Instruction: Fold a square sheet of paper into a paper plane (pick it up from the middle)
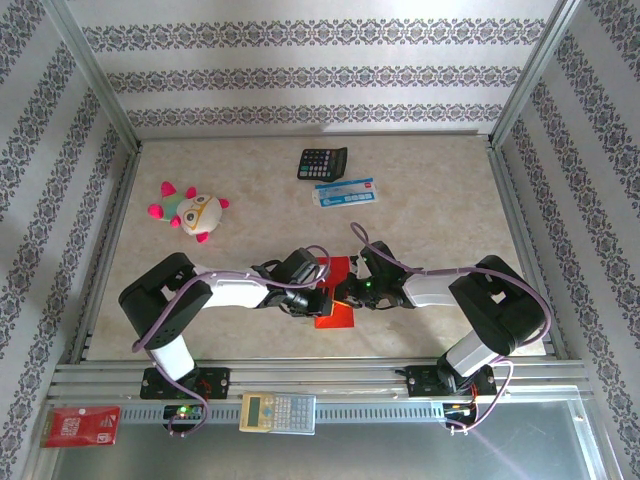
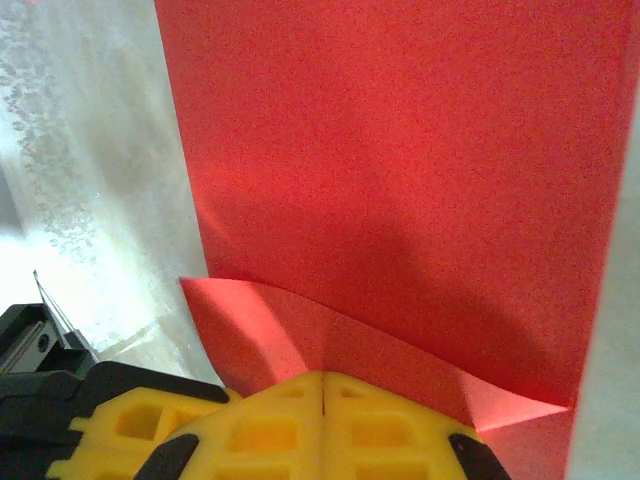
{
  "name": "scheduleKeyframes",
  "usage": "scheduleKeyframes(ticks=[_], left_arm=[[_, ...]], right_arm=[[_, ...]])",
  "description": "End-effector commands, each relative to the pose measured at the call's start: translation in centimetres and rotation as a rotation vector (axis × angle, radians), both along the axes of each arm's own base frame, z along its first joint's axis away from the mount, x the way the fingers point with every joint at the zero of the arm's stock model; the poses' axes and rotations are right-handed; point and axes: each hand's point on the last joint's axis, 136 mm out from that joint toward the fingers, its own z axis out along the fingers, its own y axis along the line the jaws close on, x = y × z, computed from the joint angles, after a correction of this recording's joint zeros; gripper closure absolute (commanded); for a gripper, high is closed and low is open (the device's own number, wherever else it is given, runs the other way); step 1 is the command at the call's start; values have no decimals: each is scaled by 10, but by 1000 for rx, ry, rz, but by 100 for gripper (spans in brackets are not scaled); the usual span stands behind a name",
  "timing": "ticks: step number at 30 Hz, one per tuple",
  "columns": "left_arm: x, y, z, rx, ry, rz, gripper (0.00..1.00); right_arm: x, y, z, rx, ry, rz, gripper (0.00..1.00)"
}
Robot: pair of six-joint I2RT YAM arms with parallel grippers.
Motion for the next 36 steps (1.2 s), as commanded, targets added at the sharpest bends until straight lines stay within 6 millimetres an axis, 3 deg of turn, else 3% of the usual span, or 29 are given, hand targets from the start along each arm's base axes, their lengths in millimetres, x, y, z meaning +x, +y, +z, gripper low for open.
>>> scheduleKeyframes(ticks=[1, 27, 30, 34, 36], left_arm=[[-4, -1, -5, 0, 9, 6, 100], [-72, 56, -30, 69, 162, 15, 100], [-69, 51, -16, 31, 138, 14, 100], [-45, 26, 30, -97, 17, 15, 100], [-34, 19, 39, -117, -19, 27, 100]], right_arm=[[-14, -31, -35, -152, 86, -62, 100], [-24, -44, -49, -239, 143, -67, 100], [-25, -44, -50, -238, 142, -63, 100], [-23, -42, -47, -230, 134, -59, 100], [-23, -41, -46, -228, 129, -58, 100]])
